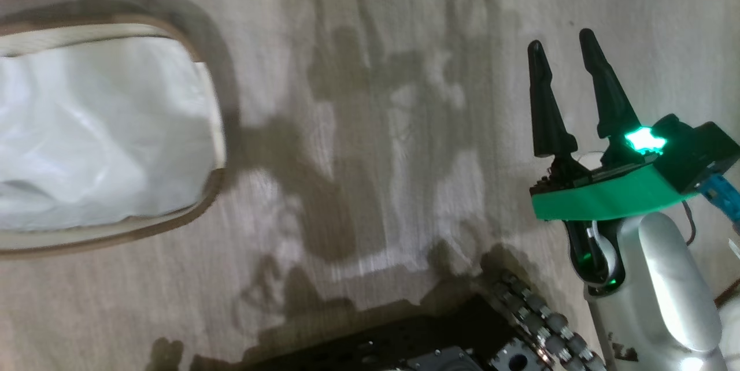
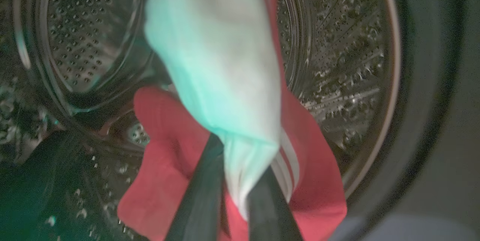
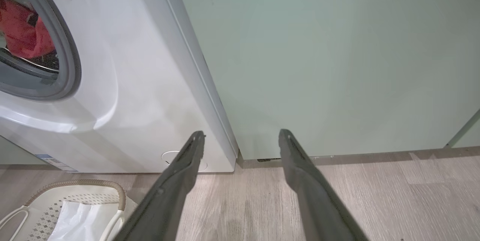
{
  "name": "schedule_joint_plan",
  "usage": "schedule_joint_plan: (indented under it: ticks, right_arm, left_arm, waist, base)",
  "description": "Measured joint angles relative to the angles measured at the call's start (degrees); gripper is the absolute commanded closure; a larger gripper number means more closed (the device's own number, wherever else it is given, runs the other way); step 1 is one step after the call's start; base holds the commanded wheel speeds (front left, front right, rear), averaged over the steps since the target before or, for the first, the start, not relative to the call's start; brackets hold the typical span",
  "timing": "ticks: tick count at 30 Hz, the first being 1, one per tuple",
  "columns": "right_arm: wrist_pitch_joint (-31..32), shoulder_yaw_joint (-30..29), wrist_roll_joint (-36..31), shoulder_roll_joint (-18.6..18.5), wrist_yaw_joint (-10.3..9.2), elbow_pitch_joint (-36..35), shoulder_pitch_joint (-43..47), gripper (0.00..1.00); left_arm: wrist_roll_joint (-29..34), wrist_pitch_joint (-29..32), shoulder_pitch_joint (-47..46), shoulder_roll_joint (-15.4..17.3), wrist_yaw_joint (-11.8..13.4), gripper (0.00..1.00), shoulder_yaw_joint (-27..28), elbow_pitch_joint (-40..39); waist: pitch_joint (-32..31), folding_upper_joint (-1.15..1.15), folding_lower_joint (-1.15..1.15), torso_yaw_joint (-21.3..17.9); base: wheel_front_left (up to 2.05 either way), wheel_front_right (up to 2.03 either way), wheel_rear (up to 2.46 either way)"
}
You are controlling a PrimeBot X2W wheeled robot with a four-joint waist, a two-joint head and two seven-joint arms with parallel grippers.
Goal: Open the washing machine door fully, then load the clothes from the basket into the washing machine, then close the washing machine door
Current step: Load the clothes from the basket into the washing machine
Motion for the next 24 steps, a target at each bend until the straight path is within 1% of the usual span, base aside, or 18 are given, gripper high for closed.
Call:
schedule_joint_plan:
  ticks: [1,5,8,10,14,17,20,24]
  right_arm:
    - [0.0,0.2,0.4,0.0,0.00,0.0,-0.2,0.00]
    - [0.0,1.3,1.7,0.0,0.00,0.1,-0.4,0.00]
    - [0.0,2.1,2.7,0.0,0.00,0.2,-1.0,0.00]
    - [0.0,2.8,3.2,0.0,0.00,0.2,-1.8,0.00]
    - [0.0,3.9,4.0,0.0,0.00,0.2,-2.7,0.00]
    - [0.0,4.1,4.6,0.0,0.00,0.3,-2.7,0.00]
    - [0.0,4.3,4.9,0.0,0.00,0.3,-2.7,0.00]
    - [0.0,4.8,5.1,0.0,0.00,0.5,-2.7,0.00]
  left_arm:
    - [0.0,0.4,-2.4,0.6,-0.4,1.00,-0.5,1.0]
    - [-1.3,2.3,-11.2,1.7,-0.4,1.00,-1.4,6.9]
    - [-1.2,3.5,-15.8,2.4,-0.4,1.00,-2.4,11.5]
    - [-2.0,4.5,-18.4,2.4,-0.3,1.00,-1.8,14.9]
    - [-2.3,4.9,-23.2,2.5,1.4,1.00,-1.3,20.6]
    - [-3.4,4.8,-26.6,2.3,3.6,1.00,0.4,24.6]
    - [-2.8,4.4,-27.9,2.9,3.7,1.00,0.0,26.7]
    - [-3.2,3.2,-29.1,3.4,5.1,1.00,0.4,30.7]
  waist:
    - [0.6,0.00,0.00,-0.6]
    - [2.7,0.00,0.00,-2.9]
    - [4.0,0.00,0.00,-4.4]
    - [4.6,0.00,0.00,-5.4]
    - [5.5,0.00,0.00,-6.9]
    - [5.9,0.00,0.00,-7.9]
    - [6.1,0.00,0.00,-8.4]
    - [6.3,0.00,0.00,-9.2]
  base:
    - [0.00,0.00,0.00]
    - [0.00,0.00,0.00]
    - [0.00,0.00,0.00]
    - [0.00,0.00,0.00]
    - [0.00,0.00,0.00]
    - [0.00,0.00,0.00]
    - [0.00,0.00,0.00]
    - [0.00,0.00,0.00]
